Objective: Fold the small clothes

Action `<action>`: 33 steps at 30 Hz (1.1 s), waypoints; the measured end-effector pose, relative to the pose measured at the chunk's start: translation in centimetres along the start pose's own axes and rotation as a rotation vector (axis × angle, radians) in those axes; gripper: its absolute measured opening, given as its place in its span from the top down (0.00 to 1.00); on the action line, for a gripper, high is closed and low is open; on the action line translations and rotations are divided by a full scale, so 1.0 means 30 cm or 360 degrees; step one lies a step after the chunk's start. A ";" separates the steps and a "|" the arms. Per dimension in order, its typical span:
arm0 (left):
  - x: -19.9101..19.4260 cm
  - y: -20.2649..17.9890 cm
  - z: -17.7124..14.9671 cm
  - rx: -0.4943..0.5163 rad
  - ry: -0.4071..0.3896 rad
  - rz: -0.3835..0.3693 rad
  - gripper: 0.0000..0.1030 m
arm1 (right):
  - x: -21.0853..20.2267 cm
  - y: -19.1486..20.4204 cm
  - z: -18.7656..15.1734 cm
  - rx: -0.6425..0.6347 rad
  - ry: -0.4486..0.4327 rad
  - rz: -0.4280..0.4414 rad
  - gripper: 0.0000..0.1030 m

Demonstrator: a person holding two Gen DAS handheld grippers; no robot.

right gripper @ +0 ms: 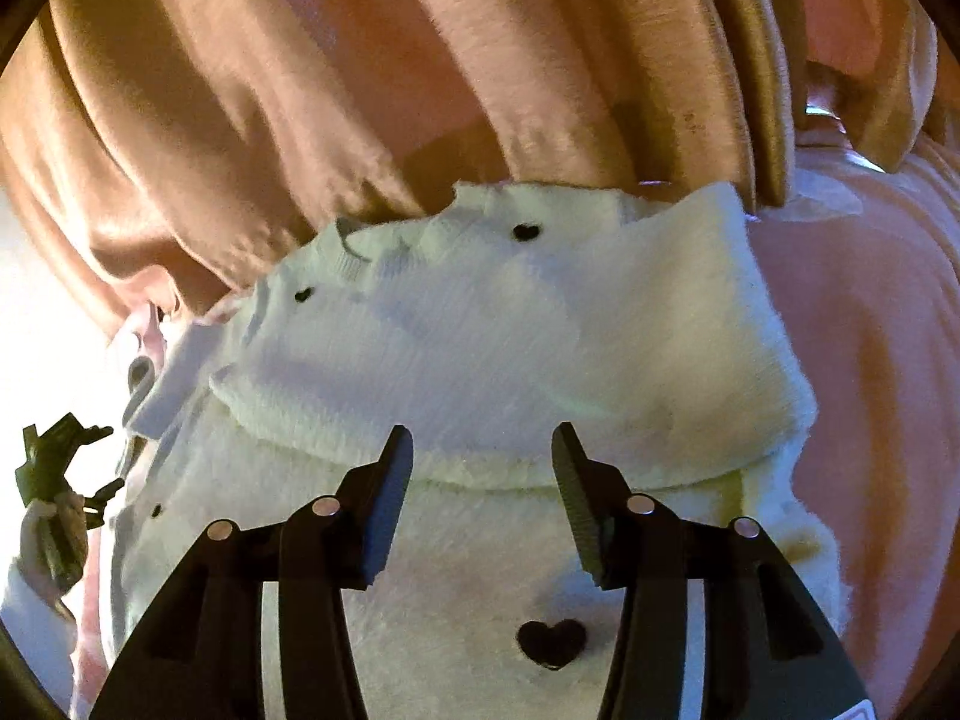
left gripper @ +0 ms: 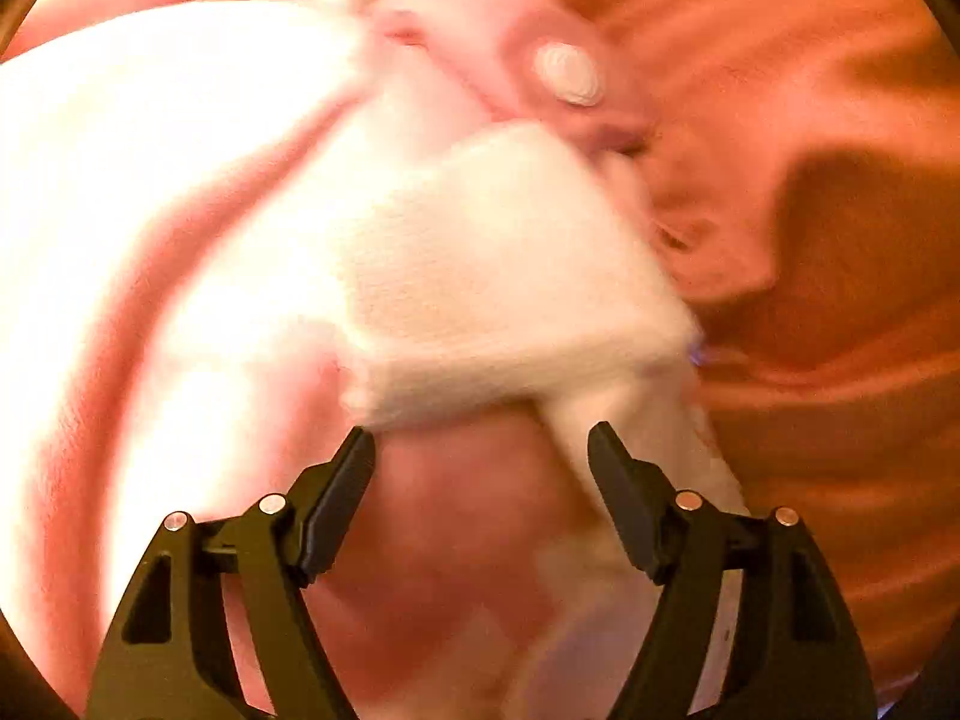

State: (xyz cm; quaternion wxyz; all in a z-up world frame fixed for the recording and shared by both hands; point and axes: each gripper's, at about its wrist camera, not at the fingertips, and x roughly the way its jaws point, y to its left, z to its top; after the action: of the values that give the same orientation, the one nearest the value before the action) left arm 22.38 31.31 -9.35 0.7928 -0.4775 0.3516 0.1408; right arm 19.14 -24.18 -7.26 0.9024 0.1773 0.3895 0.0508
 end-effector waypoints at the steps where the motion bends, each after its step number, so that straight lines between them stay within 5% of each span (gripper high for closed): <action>1: 0.001 0.005 0.004 -0.0022 0.0008 -0.0037 0.31 | 0.004 0.004 -0.003 -0.0006 0.0007 -0.0003 0.54; 4: 0.027 -0.024 0.019 0.0035 -0.0006 -0.0068 0.33 | 0.019 0.011 -0.013 -0.0031 0.0030 -0.0019 0.54; 6: 0.057 -0.048 0.043 0.0092 -0.0010 -0.0084 0.53 | 0.023 0.010 -0.012 -0.0034 0.0033 -0.0022 0.54; 8: 0.090 -0.043 0.077 0.0100 0.0028 -0.0086 0.90 | 0.019 0.009 -0.010 -0.0030 0.0030 -0.0018 0.54; 11: 0.023 -0.048 0.108 0.0194 -0.0041 -0.0071 0.92 | 0.014 0.002 -0.010 -0.0018 0.0018 -0.0017 0.54; 14: -0.069 -0.193 0.093 0.0450 -0.0182 -0.0103 0.94 | 0.005 -0.004 -0.005 -0.0001 0.0002 -0.0009 0.54; 20: -0.308 -0.713 -0.093 0.1012 -0.0306 -0.0510 0.94 | -0.006 0.005 -0.003 0.0001 -0.0017 0.0010 0.54; 24: -0.352 -1.016 -0.410 0.1315 -0.0073 -0.0867 0.94 | -0.004 0.010 -0.005 -0.0007 -0.0013 0.0012 0.54; 26: -0.308 -1.085 -0.566 0.1408 0.0076 -0.0939 0.94 | -0.002 0.007 -0.001 -0.0001 -0.0008 0.0018 0.54; 30: -0.067 -1.105 -0.886 0.1434 0.0539 -0.0958 0.87 | -0.008 -0.012 0.009 0.0023 -0.0013 0.0010 0.53; 33: 0.089 -1.006 -0.999 0.1365 0.0695 -0.0761 0.70 | -0.018 -0.038 0.015 0.0064 -0.0017 0.0011 0.51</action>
State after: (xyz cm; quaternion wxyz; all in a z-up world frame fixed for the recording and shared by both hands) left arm 28.49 -9.89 -0.24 0.8350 -0.1956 0.4159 -0.3025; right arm 19.04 -25.49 -7.00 0.9005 0.1971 0.3850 0.0451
